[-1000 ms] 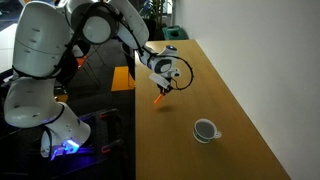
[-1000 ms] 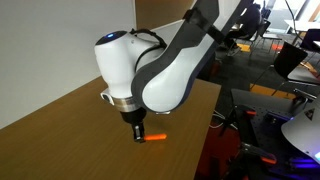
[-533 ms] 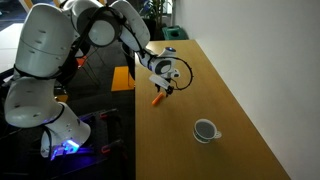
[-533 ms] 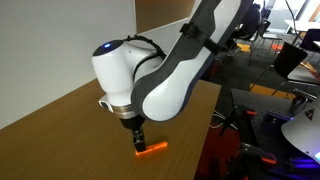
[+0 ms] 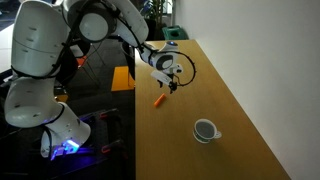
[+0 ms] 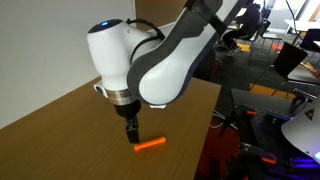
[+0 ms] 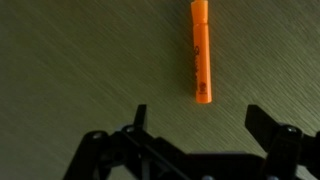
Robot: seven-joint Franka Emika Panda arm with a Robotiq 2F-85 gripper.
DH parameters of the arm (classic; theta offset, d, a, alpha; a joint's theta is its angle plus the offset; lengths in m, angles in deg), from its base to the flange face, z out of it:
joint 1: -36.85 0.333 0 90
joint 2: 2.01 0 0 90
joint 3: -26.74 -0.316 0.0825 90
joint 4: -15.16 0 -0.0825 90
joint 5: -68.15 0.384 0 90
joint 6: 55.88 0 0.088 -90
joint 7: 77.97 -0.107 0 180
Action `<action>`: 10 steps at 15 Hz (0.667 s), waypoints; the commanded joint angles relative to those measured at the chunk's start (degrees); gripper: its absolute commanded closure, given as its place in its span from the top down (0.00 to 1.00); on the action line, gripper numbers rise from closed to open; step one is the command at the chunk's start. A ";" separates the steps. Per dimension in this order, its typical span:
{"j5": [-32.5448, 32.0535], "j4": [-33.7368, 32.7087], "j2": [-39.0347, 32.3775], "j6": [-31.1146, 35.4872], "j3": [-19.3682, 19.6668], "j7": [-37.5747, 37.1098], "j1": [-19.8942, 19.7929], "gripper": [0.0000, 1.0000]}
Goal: Pick up the orange marker from the mug and put it on the table.
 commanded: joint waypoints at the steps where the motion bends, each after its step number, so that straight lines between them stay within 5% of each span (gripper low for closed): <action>1: 1.53 4.73 7.55 0.62 1.46 -6.07 -0.23 1.00; 10: 5.82 12.21 20.04 5.32 4.65 -22.25 -0.73 1.00</action>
